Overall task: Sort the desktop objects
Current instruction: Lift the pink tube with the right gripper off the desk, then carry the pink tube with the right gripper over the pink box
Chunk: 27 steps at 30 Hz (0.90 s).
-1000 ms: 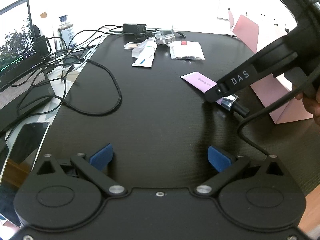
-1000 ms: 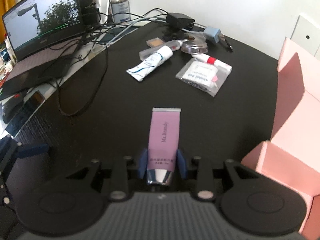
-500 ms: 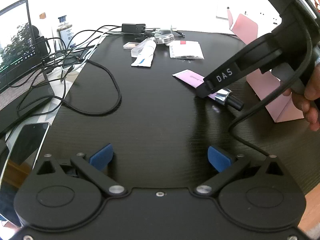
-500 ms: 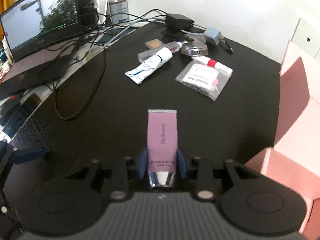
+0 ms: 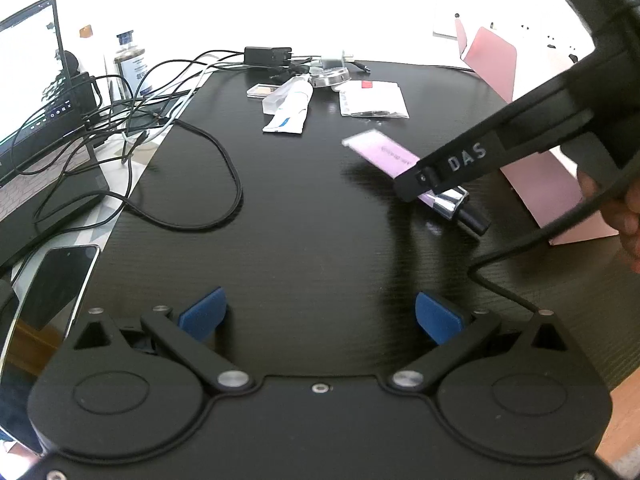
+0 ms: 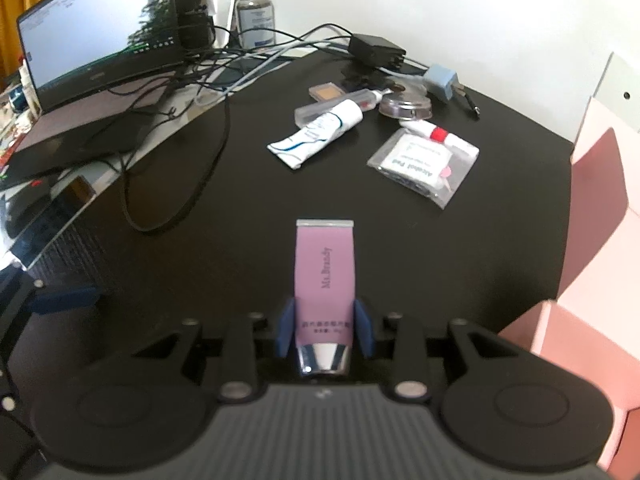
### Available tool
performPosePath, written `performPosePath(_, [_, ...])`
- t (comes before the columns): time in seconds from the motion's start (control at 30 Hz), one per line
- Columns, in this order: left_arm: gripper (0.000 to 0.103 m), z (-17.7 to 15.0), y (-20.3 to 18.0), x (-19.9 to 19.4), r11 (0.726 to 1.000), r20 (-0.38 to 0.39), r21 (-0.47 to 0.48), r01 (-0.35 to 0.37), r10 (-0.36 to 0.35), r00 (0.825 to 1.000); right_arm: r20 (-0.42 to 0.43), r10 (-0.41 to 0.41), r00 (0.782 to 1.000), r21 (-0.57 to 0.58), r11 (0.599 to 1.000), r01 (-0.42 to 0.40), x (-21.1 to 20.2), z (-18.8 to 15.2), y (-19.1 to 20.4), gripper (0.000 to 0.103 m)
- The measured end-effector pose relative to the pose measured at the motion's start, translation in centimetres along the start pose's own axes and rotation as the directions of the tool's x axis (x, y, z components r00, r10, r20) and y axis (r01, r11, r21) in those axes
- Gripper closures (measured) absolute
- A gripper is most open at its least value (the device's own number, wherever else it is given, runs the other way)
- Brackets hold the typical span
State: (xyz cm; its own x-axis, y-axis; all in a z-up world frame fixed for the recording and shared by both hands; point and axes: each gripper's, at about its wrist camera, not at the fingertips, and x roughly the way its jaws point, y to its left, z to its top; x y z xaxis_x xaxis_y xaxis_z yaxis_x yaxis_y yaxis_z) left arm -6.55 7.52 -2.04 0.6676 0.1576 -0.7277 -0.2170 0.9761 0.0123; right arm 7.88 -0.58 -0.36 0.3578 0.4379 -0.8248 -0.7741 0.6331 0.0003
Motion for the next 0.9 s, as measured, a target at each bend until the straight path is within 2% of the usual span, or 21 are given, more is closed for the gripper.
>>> performPosePath(0.63, [0.0,-0.1,-0.2,0.0,1.0,0.001,-0.002,-0.014,0.014,1.0,0.157,0.026,0.987,0.01,1.0,-0.028,-5.9,-0.6,-0.4,0.071])
performPosePath(0.9, [0.0,0.0,-0.4,0.1,1.0,-0.005,-0.003,-0.023,0.023,1.0,0.226,0.01,0.974,0.066,0.998,-0.025,-8.9,-1.6,-1.8,0.071])
